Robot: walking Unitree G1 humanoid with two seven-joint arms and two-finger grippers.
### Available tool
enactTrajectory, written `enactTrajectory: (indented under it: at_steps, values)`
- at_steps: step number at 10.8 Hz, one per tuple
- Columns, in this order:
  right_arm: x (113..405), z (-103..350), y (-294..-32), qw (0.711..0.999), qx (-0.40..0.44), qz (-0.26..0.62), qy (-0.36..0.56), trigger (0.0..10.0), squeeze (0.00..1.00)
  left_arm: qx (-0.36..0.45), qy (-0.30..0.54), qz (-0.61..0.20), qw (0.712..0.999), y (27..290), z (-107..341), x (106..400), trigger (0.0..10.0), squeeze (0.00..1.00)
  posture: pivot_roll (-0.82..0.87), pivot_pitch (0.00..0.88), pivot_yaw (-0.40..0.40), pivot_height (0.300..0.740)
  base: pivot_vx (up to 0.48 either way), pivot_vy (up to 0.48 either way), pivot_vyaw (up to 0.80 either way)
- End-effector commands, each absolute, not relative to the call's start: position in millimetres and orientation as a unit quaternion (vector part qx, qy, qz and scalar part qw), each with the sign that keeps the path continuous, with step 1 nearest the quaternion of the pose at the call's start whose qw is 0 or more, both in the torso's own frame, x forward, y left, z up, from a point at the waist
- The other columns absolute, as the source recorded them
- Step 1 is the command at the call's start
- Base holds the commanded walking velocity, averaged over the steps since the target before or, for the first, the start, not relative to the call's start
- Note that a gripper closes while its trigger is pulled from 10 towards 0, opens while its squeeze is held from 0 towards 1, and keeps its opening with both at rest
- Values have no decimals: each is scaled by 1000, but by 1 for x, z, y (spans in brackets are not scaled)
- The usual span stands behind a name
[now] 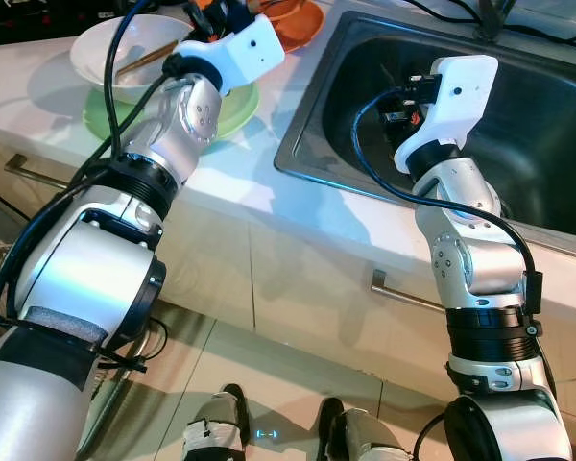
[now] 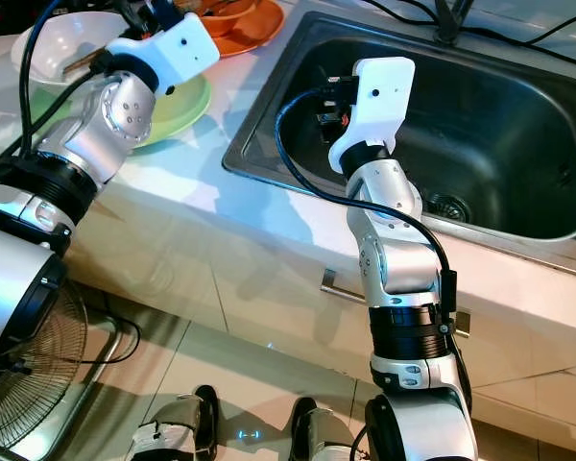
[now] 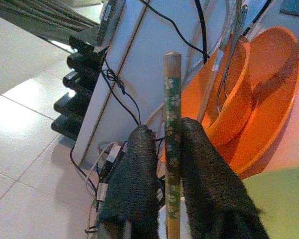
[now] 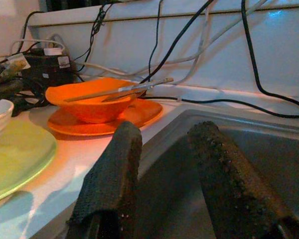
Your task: Kitchen organization
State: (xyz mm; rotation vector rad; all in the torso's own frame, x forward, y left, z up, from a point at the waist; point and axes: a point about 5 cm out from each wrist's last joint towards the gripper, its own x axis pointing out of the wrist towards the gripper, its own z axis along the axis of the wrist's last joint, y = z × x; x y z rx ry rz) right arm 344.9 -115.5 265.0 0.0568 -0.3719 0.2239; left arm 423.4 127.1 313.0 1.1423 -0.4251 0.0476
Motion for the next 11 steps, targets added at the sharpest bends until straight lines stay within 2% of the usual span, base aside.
enactTrajectory:
  at_steps: [1, 5, 7, 8, 9, 10, 11]
  values:
    - [344, 265, -118, 975, 35, 107, -190, 10000, 0, 530, -217, 14, 819, 120, 320, 422, 0, 0, 94, 180, -25, 740, 0, 0, 0]
    - [344, 265, -118, 976, 35, 105, -189, 10000, 0, 532, -256, 13, 807, 112, 333, 418, 0, 0, 98, 185, -25, 740, 0, 0, 0]
    - [344, 265, -118, 976, 36, 104, -190, 10000, 0, 515, -355, 68, 778, 111, 376, 405, 0, 0, 101, 186, -24, 740, 0, 0, 0]
    - [344, 265, -118, 976, 37, 104, -190, 10000, 0, 465, -427, 78, 772, 106, 404, 390, 0, 0, 102, 187, -23, 740, 0, 0, 0]
    - [343, 265, -118, 975, 35, 104, -192, 10000, 0, 363, -506, 39, 782, 95, 426, 368, 10000, 0, 102, 188, -22, 740, 0, 0, 0]
    - [343, 265, -117, 975, 32, 104, -192, 10000, 0, 282, -566, 0, 775, 90, 435, 349, 10000, 0, 101, 190, -22, 740, 0, 0, 0]
    - [343, 265, -117, 975, 29, 105, -193, 10000, 0, 209, -569, -32, 795, 93, 431, 350, 10000, 0, 100, 192, -20, 740, 0, 0, 0]
